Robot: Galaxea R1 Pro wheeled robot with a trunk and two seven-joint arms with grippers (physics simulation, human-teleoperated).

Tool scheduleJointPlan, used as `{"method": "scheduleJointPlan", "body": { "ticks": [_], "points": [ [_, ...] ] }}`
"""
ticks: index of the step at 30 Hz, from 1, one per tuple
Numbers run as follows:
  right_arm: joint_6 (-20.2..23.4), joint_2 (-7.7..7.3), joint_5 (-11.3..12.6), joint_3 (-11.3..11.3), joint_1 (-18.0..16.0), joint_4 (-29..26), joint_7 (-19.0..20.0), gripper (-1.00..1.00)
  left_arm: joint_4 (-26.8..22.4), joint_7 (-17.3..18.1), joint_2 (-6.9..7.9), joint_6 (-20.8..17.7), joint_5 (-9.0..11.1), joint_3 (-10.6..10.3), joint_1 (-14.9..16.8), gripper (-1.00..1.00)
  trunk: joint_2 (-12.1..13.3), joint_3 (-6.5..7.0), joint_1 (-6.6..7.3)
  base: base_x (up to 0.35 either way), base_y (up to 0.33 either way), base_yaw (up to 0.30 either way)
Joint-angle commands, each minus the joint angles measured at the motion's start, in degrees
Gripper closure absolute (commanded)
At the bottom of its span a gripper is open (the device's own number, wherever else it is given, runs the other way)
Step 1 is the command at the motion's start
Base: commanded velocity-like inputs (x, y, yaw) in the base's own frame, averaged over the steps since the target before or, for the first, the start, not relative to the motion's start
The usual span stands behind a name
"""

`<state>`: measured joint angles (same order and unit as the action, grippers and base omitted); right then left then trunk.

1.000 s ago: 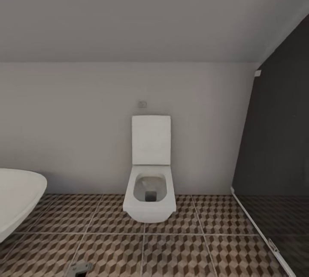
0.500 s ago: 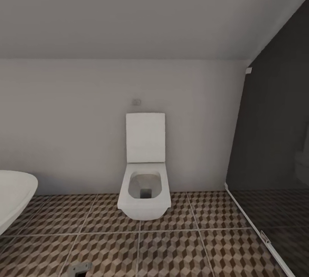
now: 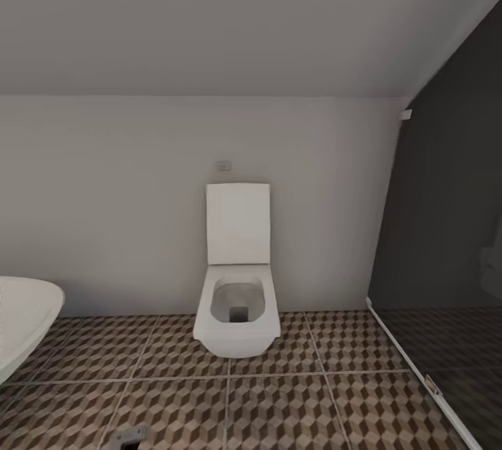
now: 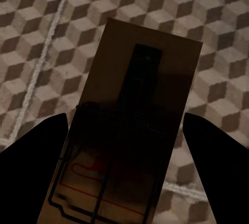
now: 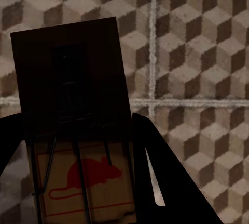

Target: Take the four mousetraps from the cabinet in the bathroom and place them on the bathroom floor. Make sure all four end up on the same floor surface, and ensure that at least two of them are either under or directly next to the same bathroom sink.

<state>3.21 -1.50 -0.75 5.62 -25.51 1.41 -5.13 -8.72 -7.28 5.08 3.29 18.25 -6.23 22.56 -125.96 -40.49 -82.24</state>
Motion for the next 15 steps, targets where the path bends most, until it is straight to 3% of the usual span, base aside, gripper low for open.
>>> {"method": "scheduleJointPlan", "body": {
  "ticks": [1,6,15],
  "points": [
    [0.1,0.01,0.1,0.4,-0.1,0.1,-0.1,1.0,0.0,-0.2,0.02,0.2,0.7,-0.4,0.0,1.0,0.0,-0.06,0.01,0.0,0.213,0.0],
    [0.1,0.01,0.1,0.4,-0.1,0.1,-0.1,1.0,0.0,-0.2,0.08,0.2,2.4,0.0,0.0,1.0,0.0,-0.06,0.01,0.0,0.16,0.0],
    [0.1,0.01,0.1,0.4,-0.1,0.1,-0.1,1.0,0.0,-0.2,0.11,0.2,3.4,0.0,0.0,1.0,0.0,-0.06,0.01,0.0,0.023,0.0]
  ]
}}
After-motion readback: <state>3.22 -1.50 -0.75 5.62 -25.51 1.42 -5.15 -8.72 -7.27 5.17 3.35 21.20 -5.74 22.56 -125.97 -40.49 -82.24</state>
